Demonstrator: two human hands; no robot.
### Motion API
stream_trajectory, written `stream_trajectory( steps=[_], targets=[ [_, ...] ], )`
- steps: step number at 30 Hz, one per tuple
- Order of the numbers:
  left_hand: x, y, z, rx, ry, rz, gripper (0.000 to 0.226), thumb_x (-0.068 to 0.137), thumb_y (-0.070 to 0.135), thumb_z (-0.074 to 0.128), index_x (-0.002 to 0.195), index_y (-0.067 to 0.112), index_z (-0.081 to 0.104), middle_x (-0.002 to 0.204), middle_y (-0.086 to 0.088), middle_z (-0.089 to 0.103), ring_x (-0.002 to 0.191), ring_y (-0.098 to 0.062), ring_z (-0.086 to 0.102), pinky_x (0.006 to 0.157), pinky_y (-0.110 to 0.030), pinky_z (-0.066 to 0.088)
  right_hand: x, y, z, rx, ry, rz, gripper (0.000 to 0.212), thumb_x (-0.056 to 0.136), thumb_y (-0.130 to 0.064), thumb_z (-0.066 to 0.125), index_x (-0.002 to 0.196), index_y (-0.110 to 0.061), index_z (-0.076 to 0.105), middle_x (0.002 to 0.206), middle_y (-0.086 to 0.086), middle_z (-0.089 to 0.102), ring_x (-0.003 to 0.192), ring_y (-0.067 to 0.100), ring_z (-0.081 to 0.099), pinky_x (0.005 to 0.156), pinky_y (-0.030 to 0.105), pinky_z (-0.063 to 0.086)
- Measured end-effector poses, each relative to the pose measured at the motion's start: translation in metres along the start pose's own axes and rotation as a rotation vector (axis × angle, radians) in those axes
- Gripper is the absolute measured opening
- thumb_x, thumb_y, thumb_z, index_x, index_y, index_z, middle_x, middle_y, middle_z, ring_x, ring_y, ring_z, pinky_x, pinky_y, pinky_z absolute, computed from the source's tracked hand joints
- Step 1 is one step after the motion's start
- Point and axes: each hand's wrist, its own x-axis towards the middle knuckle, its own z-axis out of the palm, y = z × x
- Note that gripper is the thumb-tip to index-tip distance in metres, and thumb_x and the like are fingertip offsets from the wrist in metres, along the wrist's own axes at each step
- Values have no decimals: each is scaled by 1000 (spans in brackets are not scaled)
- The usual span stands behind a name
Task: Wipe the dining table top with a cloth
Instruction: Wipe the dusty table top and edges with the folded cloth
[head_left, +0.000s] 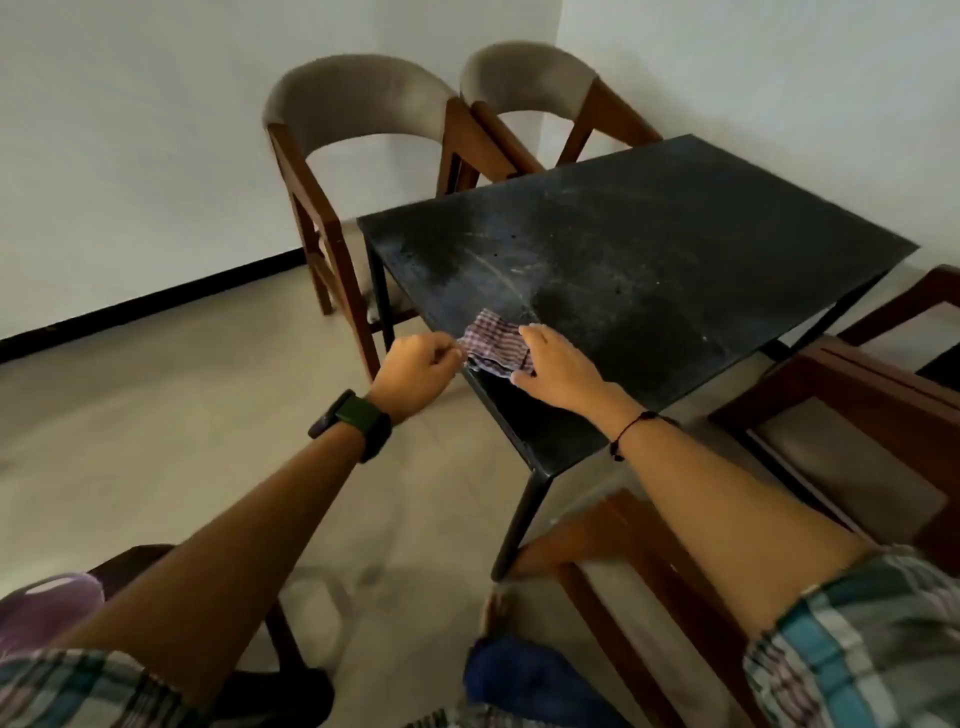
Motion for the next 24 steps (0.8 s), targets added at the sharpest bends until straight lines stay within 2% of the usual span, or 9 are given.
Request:
stream_trajectory(
  steps=[7,10,12,14,16,19,21,22,24],
  targets=[
    [31,-20,21,-117,38,-213,22,93,14,41,96,6,62,94,-11,66,86,-22,62,79,-29,49,67,10,60,-155,-56,-92,69,81,-36,63,134,-4,34,134,16,39,120,35,41,93,41,40],
    [49,-28,33,-119,48,-252,23,92,13,42,95,5,63,92,-11,66,85,-22,62,74,-23,47,83,20,68,-209,4,-166,53,84,-28,63,127,-4,42,127,16,46,117,35,40,91,38,39],
    [60,-34,41,-161,49,-296,23,92,13,43,93,5,64,92,-12,67,85,-23,62,76,-27,49,98,26,64,-158,-9,-176,37,89,-24,58,118,-5,47,121,16,51,115,35,41,91,38,36],
    [69,-40,49,-225,33,-348,20,91,14,44,92,7,63,93,-13,67,86,-24,63,81,-32,50,111,31,50,-12,-87,-110,24,91,-23,56,105,-3,53,110,17,56,107,35,47,81,38,36],
    [77,-44,56,-272,-5,-402,18,91,15,45,92,9,63,94,-14,66,85,-23,63,80,-32,50,120,39,35,217,-168,21,18,89,-21,60,87,-5,53,89,16,57,86,30,52,65,33,33],
    [86,-43,64,-446,-80,-542,23,93,24,45,93,9,62,97,-13,67,80,-18,63,72,-27,50,119,51,21,756,-224,274,26,88,-12,60,69,-8,43,69,8,43,67,19,48,58,31,27],
    [94,-37,66,-692,-132,-678,38,93,40,41,103,8,60,101,-13,66,86,-22,64,76,-31,51,114,57,11,1168,-249,397,9,90,-7,57,87,2,58,86,15,60,87,28,61,75,33,44],
    [99,-34,66,-831,-152,-731,49,92,48,38,110,6,56,105,-14,64,91,-25,63,80,-35,51,110,59,4,1320,-261,421,12,91,-6,55,99,1,61,101,17,64,99,32,61,86,40,47],
    [110,-30,68,-1076,-176,-788,68,88,60,33,126,4,44,118,-18,57,101,-31,59,89,-44,48,99,61,-6,1502,-314,375,16,95,-6,48,104,-9,61,110,13,64,104,31,60,91,46,47]
  ],
)
